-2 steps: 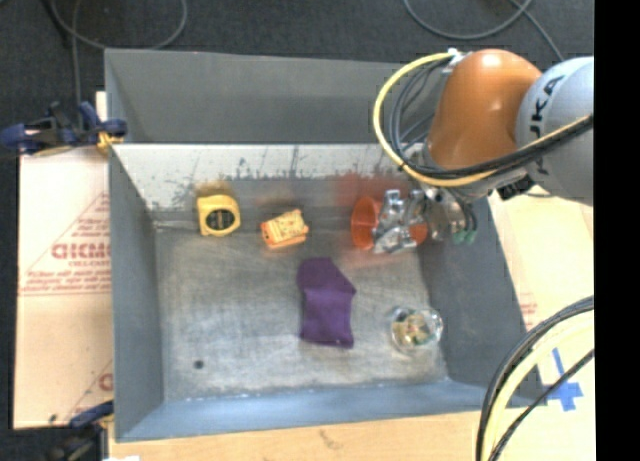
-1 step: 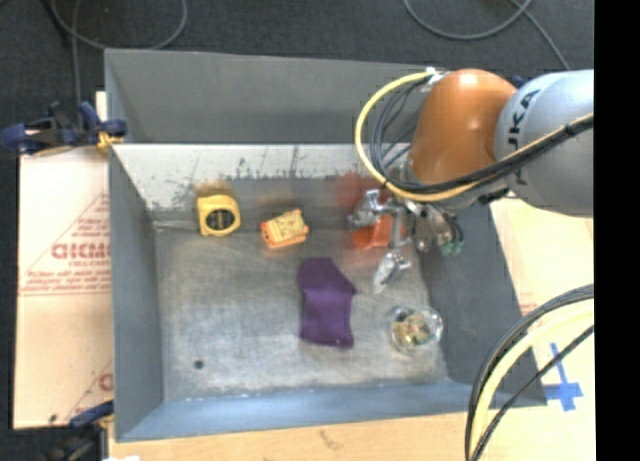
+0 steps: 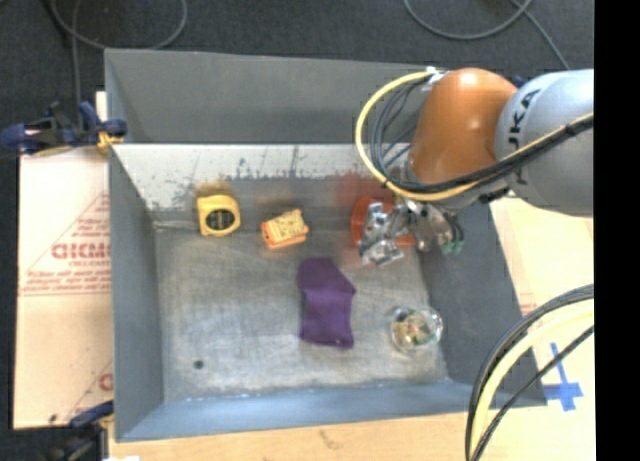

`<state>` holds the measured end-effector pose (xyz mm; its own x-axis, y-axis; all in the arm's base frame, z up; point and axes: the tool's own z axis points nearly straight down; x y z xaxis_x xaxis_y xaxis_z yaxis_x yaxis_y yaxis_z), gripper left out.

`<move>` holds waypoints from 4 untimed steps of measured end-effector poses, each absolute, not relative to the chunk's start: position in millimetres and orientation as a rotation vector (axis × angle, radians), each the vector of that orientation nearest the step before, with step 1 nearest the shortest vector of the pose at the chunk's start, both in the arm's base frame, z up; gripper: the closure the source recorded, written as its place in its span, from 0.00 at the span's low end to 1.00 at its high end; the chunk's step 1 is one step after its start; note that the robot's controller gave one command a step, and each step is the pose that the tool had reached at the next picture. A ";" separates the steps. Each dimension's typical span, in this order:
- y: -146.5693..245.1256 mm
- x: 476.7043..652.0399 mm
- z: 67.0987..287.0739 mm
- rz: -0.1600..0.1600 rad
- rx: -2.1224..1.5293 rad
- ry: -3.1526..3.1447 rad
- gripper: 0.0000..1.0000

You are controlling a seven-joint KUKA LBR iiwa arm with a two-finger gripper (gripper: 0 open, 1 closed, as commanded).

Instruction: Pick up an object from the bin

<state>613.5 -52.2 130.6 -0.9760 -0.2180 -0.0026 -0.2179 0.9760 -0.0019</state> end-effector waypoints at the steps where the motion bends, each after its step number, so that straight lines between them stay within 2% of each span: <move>1: -52.3 613.5 130.6 -0.003 -0.345 3.120 0.00; 2: -52.2 613.5 130.6 -0.003 -0.346 3.120 1.00; 3: -52.2 613.5 130.6 -0.003 -0.347 3.120 0.00; 4: -52.2 613.5 130.6 -0.003 -0.347 3.120 0.00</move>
Offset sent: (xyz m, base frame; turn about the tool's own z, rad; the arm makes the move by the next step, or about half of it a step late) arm 0.0000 0.0000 0.0000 0.0000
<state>613.5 -52.2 130.6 -0.9756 -0.2197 -0.0025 -0.2196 0.9756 -0.0023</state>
